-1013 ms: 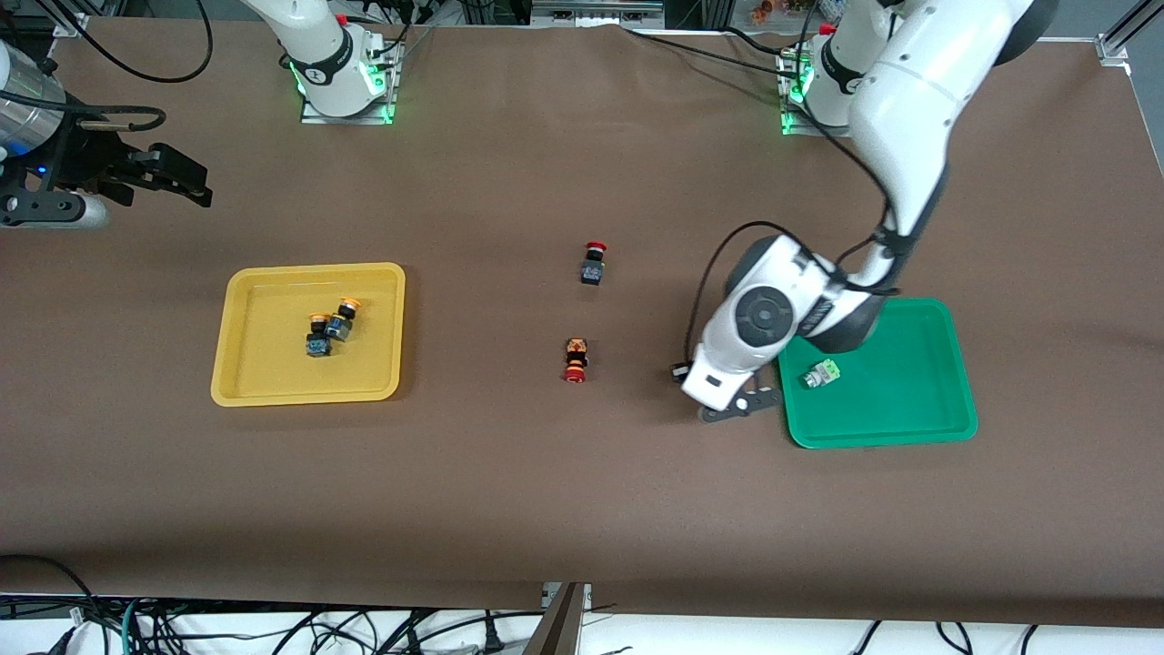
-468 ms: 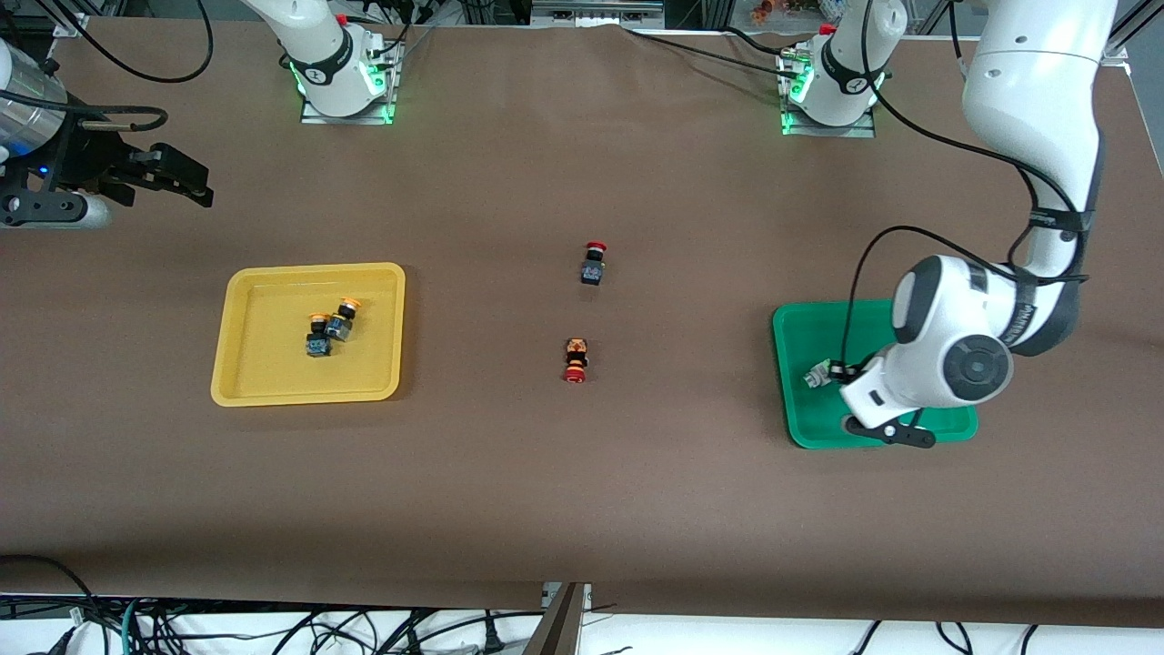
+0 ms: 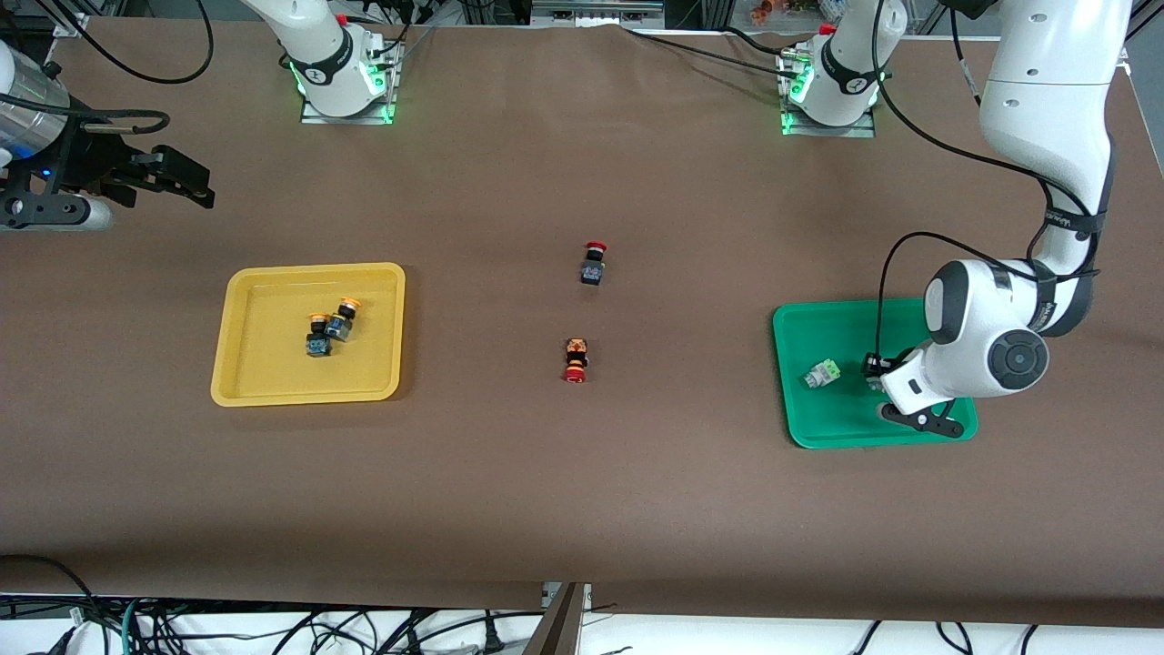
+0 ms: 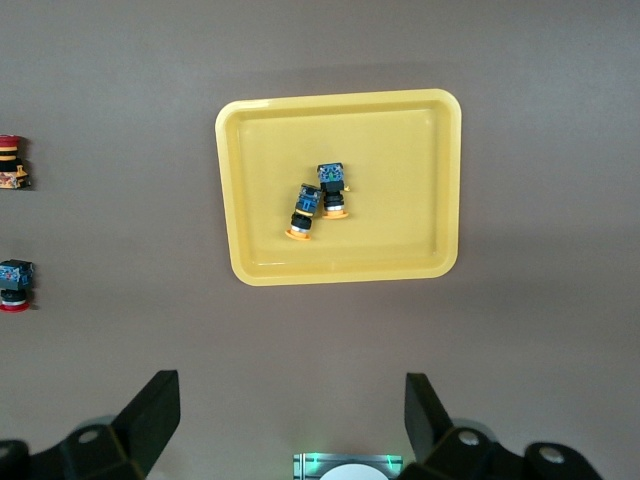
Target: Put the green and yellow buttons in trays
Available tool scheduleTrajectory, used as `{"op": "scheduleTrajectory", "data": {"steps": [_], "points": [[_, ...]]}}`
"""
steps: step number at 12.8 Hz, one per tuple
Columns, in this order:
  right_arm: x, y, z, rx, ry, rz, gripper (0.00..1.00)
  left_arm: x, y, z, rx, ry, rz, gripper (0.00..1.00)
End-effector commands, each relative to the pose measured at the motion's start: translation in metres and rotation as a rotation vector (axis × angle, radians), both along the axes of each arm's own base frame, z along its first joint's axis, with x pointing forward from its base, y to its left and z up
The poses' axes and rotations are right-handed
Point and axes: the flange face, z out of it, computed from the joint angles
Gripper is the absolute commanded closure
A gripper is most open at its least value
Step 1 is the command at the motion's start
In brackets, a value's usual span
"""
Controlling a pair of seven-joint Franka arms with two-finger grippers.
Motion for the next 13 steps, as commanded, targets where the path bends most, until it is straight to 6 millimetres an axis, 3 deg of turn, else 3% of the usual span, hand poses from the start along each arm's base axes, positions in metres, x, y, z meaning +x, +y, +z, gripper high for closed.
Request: {"op": "scheduleTrajectory", "data": {"steps": [1, 3, 5, 8, 10, 13], "points": [[0.001, -0.002, 0.005, -0.003, 0.006, 0.011, 0.01, 0.001, -0.015, 0.072, -0.033, -0.009, 0.119, 0.00], [0.001, -0.002, 0.005, -0.003, 0.006, 0.011, 0.01, 0.012, -0.033, 0.128, -0.022, 0.019, 0.163, 0.00], [0.001, -0.002, 0.005, -0.003, 0.006, 0.011, 0.01, 0.018, -0.030, 0.193, -0.018, 0.004, 0.188, 0.00], [0.001, 0.000, 0.004, -0.003, 0.007, 0.013, 0.01, 0.003, -0.026, 0.286, -0.014, -0.124, 0.185, 0.00], [0.001, 0.000, 0.004, -0.003, 0.007, 0.013, 0.01, -0.010, -0.021, 0.327, 0.029, -0.185, 0.175, 0.00], [0.001, 0.000, 0.004, -0.003, 0.007, 0.013, 0.01, -0.043, -0.016, 0.368, 0.041, -0.139, 0.215, 0.00]]}}
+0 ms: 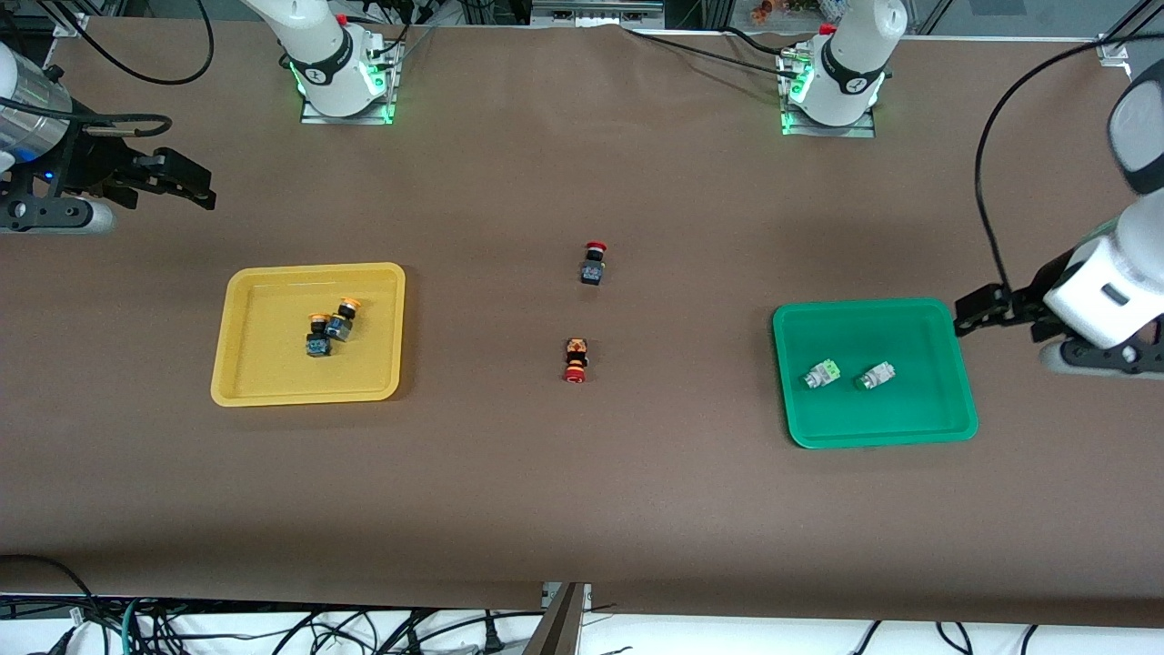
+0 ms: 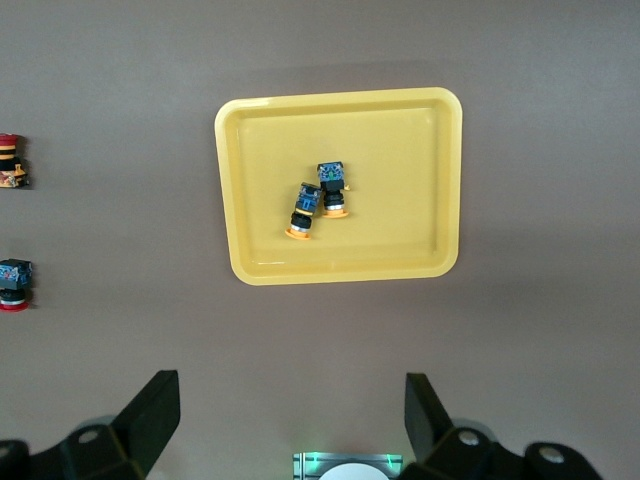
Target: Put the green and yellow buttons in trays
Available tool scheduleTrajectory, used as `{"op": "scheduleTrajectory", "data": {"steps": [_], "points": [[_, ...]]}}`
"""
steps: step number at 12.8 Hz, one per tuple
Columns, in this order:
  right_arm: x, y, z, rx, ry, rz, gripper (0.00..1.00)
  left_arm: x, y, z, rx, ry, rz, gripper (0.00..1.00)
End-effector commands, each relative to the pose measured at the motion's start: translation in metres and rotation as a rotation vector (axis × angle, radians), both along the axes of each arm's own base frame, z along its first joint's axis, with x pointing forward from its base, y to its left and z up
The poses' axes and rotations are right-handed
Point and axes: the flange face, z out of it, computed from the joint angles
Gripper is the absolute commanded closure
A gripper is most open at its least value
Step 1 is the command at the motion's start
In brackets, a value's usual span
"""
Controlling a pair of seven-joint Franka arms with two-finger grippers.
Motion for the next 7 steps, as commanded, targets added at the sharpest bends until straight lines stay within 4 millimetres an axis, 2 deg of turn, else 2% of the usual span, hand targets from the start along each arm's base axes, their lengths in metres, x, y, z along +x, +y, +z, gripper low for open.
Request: {"op": "scheduleTrajectory", "data": {"steps": [1, 4, 7], "points": [[0.000, -0.001, 0.006, -0.003, 0.003, 0.011, 0.01, -0.029, 0.002, 0.026, 0.015, 0.050, 0.094, 0.00], [0.000, -0.001, 0.005, -0.003, 0.005, 0.011, 0.01, -0.044, -0.004, 0.040, 0.015, 0.086, 0.141, 0.00], [0.000, 0.000, 0.005, -0.003, 0.006, 0.013, 0.01, -0.044, -0.016, 0.038, 0.020, 0.087, 0.123, 0.00]]}}
